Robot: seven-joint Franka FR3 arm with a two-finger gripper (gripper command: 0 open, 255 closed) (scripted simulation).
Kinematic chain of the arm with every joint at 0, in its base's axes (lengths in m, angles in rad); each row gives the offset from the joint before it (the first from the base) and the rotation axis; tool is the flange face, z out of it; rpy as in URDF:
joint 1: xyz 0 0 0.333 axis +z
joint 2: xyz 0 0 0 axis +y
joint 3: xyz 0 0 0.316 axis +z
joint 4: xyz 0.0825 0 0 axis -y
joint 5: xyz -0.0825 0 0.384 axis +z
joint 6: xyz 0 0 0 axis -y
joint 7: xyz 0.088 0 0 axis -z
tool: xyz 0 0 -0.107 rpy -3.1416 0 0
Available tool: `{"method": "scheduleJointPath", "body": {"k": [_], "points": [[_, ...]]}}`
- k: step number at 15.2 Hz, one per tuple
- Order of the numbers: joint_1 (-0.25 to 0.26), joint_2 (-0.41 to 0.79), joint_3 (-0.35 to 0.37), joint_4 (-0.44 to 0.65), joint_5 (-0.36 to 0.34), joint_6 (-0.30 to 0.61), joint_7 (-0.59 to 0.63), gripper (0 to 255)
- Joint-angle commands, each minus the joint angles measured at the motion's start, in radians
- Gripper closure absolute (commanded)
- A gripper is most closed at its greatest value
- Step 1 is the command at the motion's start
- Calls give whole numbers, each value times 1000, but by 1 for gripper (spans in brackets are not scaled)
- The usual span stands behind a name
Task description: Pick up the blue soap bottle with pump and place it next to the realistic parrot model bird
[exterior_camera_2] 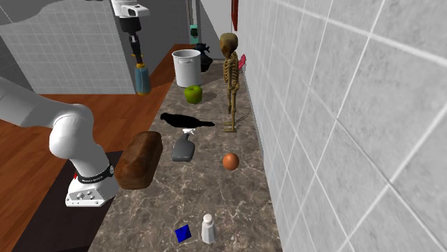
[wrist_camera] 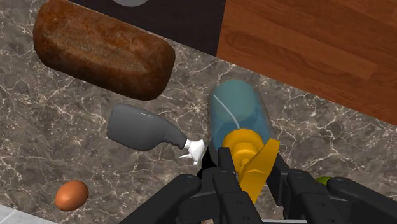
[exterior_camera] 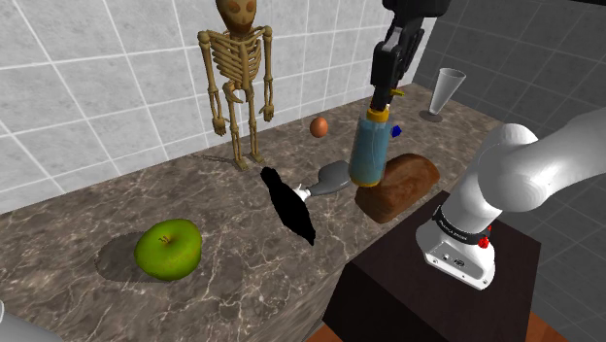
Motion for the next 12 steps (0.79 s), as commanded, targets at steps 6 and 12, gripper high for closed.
{"method": "scheduleJointPath", "body": {"k": [6, 12], "points": [[12, -27, 26, -101, 24, 78, 7, 255], [21, -48, 41, -194, 40, 150, 1, 255]]}}
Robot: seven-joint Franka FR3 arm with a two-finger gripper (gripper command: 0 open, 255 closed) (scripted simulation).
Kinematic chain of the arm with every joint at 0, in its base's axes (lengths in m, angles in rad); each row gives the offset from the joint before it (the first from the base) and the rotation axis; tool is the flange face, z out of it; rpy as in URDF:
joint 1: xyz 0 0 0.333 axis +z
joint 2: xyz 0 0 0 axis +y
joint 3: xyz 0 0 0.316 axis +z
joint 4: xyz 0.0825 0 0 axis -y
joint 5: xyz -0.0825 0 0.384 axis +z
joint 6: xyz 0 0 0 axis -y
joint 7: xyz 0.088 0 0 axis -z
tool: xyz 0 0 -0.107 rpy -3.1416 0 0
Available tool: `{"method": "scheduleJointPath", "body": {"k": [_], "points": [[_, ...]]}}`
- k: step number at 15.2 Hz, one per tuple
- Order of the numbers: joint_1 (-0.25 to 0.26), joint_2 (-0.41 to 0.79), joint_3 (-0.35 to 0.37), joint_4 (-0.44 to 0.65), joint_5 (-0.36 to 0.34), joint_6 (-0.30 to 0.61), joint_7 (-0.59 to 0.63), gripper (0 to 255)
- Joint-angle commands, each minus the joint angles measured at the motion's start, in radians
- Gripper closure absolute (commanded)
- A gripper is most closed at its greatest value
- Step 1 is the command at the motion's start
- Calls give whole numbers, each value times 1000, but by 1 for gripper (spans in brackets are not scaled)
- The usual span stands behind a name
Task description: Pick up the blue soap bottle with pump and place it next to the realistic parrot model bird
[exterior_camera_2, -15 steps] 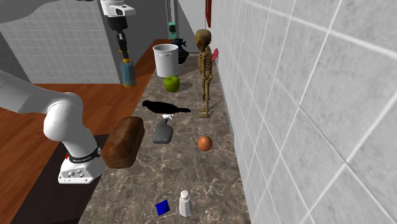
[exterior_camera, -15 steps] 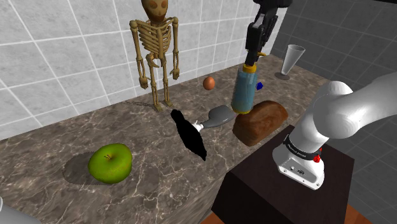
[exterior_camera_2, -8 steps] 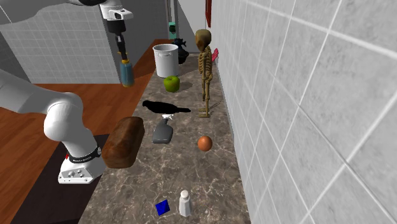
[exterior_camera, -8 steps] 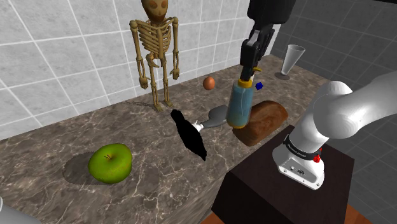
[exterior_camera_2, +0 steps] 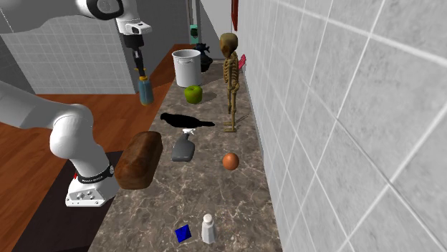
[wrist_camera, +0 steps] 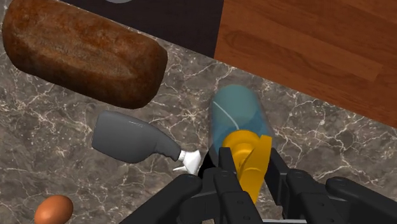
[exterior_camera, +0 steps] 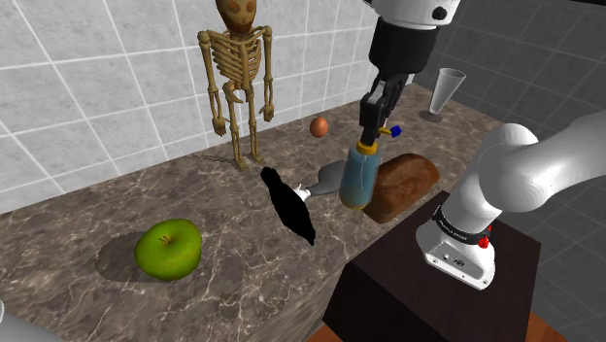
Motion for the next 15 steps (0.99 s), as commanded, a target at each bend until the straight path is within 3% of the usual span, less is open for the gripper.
{"method": "scheduleJointPath", "body": {"k": [1, 15], "points": [[3, -6, 7, -31, 6, 26, -1, 255], [23, -22, 57, -222, 52, 202, -12, 255]]}}
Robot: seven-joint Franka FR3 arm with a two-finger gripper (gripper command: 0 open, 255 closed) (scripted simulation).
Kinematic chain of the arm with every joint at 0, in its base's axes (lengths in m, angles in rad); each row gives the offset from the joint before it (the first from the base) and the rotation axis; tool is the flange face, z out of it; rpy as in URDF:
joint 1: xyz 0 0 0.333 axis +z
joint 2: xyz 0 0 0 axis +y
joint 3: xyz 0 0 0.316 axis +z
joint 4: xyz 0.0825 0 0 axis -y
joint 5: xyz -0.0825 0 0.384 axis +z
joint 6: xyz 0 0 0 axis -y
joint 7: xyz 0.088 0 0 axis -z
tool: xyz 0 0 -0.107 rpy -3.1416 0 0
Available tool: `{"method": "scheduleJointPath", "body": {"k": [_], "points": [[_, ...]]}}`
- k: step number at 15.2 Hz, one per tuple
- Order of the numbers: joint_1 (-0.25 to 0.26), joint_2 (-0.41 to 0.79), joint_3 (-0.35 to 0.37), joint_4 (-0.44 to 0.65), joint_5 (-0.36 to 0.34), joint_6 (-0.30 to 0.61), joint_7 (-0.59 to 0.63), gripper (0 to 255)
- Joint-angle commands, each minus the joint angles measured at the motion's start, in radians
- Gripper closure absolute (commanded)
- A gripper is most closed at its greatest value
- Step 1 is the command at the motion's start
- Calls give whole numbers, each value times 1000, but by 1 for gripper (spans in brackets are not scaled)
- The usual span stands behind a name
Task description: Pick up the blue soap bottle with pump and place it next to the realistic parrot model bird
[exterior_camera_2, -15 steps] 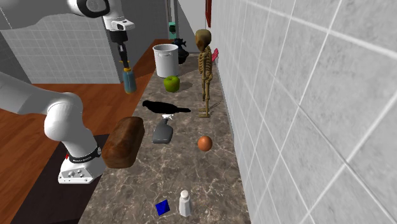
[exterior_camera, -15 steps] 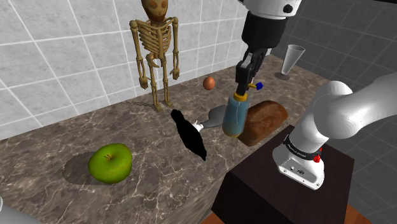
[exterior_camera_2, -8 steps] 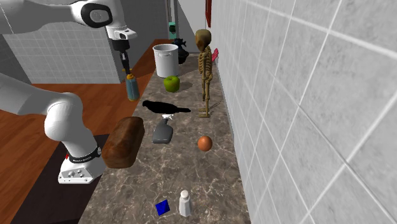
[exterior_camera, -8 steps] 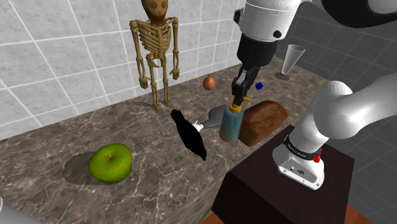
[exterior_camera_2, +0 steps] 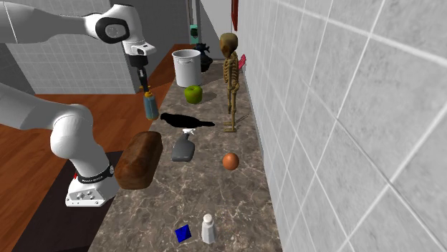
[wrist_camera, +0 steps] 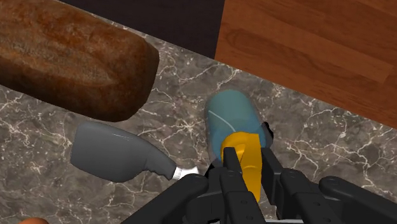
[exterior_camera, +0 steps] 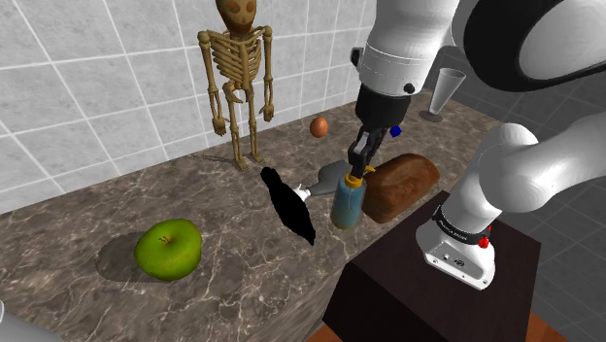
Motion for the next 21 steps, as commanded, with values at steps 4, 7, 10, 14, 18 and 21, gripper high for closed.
{"method": "scheduleJointPath", "body": {"k": [4, 7, 10, 14, 18, 21], "points": [[7, 4, 22, -61, 19, 66, -2, 255], [10, 10, 37, -96, 30, 108, -4, 255], [13, 20, 52, -129, 42, 150, -5, 255], [16, 37, 75, -171, 58, 209, -6, 255], [17, 55, 94, -203, 72, 261, -7, 255], [17, 56, 94, -203, 71, 261, -7, 255]]}}
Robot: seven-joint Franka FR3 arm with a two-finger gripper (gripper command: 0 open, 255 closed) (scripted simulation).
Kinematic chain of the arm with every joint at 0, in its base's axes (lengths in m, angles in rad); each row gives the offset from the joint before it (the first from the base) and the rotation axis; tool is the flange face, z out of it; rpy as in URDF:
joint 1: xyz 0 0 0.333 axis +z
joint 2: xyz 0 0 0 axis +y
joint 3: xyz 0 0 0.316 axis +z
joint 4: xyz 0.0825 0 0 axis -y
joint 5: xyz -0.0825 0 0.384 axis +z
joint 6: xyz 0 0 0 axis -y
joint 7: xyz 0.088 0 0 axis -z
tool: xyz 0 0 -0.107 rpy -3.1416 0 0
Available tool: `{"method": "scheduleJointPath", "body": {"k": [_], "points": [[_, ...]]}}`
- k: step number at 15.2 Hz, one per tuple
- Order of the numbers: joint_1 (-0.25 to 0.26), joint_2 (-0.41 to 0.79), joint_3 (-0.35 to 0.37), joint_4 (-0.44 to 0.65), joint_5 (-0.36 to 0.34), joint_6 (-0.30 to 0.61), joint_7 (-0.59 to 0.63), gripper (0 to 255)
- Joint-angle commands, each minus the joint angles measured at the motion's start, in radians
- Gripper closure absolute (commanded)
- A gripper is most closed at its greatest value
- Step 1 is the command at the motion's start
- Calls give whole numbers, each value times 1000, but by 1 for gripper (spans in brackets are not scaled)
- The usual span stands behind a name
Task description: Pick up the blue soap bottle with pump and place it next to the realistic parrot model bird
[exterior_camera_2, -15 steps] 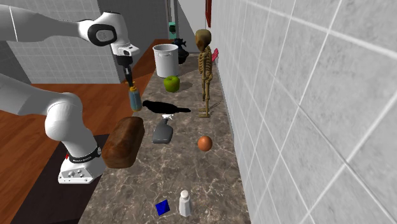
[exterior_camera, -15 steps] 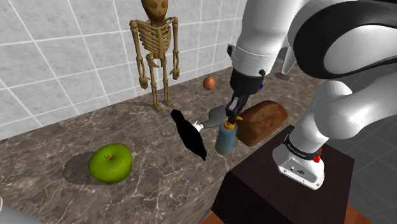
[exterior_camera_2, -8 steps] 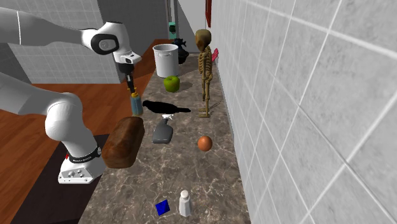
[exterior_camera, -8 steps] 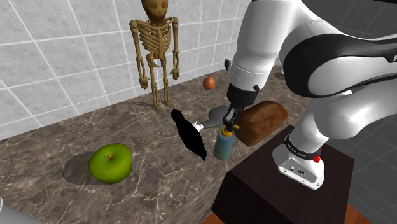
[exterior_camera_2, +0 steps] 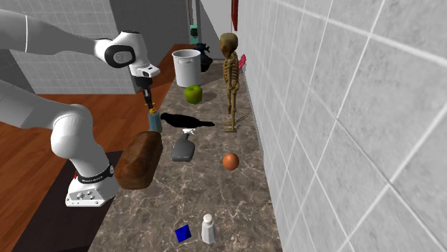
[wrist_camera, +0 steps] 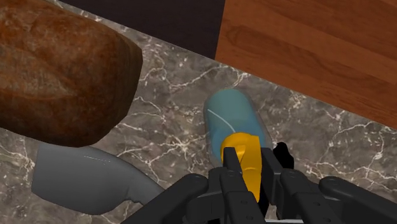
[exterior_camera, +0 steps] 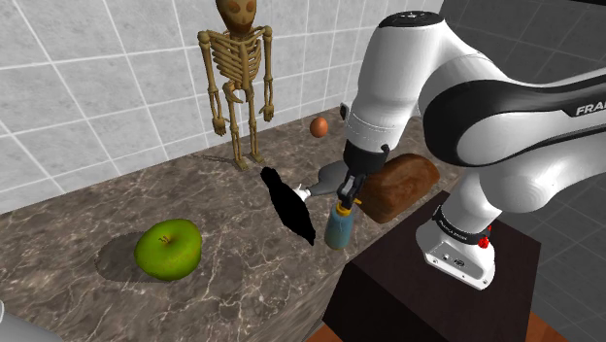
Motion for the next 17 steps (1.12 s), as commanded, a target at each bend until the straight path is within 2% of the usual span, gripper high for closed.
{"method": "scheduleJointPath", "body": {"k": [1, 4, 5, 10, 14, 17], "points": [[1, 2, 2, -4, 1, 1, 1, 255], [1, 2, 2, -4, 1, 1, 1, 255], [0, 2, 1, -3, 0, 1, 0, 0], [1, 2, 2, -4, 1, 1, 1, 0], [-5, -41, -50, 94, -36, -140, 6, 0], [-5, -41, -50, 94, -36, -140, 6, 0]]}}
